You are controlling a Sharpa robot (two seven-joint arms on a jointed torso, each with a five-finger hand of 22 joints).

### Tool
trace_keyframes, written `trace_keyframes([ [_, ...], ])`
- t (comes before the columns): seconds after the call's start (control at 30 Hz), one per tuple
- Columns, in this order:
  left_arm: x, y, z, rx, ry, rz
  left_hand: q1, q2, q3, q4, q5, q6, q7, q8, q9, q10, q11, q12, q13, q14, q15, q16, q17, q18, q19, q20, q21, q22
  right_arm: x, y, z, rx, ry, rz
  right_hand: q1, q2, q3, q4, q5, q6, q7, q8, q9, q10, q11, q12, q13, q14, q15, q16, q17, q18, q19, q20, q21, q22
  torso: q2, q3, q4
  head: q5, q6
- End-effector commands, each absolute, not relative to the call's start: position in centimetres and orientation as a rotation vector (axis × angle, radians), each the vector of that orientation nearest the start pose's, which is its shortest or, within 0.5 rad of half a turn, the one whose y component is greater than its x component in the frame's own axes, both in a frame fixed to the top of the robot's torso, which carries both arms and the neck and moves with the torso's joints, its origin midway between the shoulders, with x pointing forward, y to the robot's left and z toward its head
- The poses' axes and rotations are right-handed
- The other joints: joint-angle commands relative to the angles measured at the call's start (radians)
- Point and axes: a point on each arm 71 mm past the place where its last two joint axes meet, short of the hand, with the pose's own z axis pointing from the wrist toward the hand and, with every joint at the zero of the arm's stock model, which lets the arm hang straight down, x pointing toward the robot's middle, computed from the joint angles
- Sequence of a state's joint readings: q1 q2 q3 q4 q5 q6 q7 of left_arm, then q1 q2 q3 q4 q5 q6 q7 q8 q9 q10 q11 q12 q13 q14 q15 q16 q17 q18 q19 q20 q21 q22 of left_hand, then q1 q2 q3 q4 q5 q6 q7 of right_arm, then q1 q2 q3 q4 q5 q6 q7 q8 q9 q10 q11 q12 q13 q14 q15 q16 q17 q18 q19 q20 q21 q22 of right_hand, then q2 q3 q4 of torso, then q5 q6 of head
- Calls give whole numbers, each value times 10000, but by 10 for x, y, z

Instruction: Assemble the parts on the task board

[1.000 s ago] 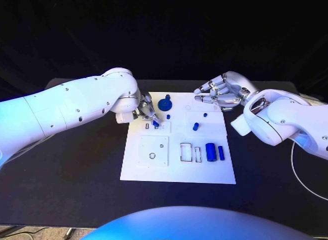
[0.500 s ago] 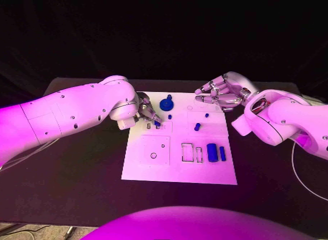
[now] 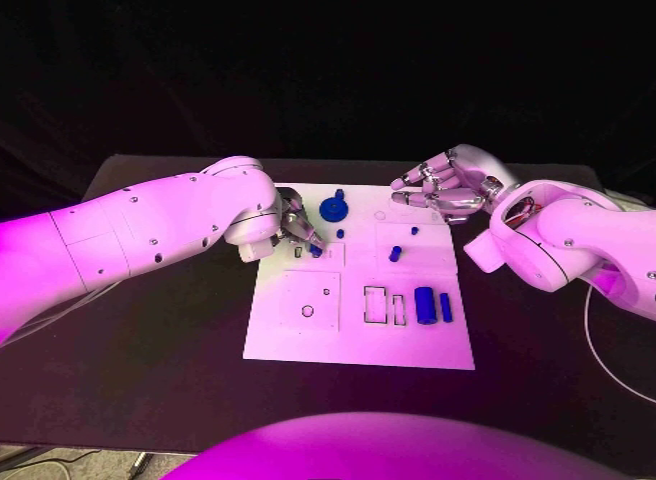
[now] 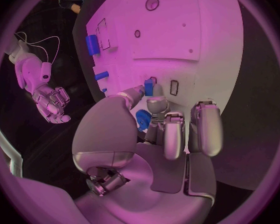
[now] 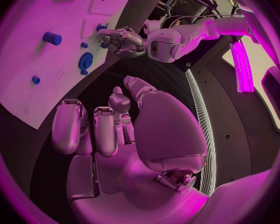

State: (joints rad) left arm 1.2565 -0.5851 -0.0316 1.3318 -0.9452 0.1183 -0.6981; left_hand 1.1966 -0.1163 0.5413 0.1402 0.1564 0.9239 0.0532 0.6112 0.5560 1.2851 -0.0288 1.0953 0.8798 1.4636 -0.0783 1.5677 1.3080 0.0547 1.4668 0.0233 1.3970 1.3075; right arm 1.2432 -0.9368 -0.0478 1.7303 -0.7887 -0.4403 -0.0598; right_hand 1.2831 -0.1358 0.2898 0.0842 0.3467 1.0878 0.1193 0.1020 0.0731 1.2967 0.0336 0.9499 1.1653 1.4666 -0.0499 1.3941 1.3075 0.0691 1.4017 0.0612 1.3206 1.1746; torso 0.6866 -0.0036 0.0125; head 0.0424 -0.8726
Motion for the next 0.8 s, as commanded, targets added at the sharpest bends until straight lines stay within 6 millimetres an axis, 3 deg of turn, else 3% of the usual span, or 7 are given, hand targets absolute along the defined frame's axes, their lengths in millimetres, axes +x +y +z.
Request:
trace_keyframes([
  [0.03,512,150,-216,-2831,23784,-2647,21,86,1479,-1443,65,2,-58,40,10,62,13,47,8,1072,-76,30,2628,-113,419,-8,58,1374,454,-194,-155,4655,17093,10578,-83,5,-41,19,10,-77,19,-42,-6,-38,-4,-23,-9,617,83,-42,826,150,-20,8,-54,-8,0,6,0,-3,0],
  [0.8,508,152,-219,-2206,24212,-2150,-66,18,1617,-1508,169,13,-80,139,90,123,-10,92,74,1072,-96,30,2628,-130,447,-27,122,1430,454,-194,-156,4602,17170,10599,-112,15,-63,37,-4,-80,20,-45,-6,-38,-2,-20,-13,619,85,-42,829,149,-17,9,-57,-8,2,-2,6,-22,0],
])
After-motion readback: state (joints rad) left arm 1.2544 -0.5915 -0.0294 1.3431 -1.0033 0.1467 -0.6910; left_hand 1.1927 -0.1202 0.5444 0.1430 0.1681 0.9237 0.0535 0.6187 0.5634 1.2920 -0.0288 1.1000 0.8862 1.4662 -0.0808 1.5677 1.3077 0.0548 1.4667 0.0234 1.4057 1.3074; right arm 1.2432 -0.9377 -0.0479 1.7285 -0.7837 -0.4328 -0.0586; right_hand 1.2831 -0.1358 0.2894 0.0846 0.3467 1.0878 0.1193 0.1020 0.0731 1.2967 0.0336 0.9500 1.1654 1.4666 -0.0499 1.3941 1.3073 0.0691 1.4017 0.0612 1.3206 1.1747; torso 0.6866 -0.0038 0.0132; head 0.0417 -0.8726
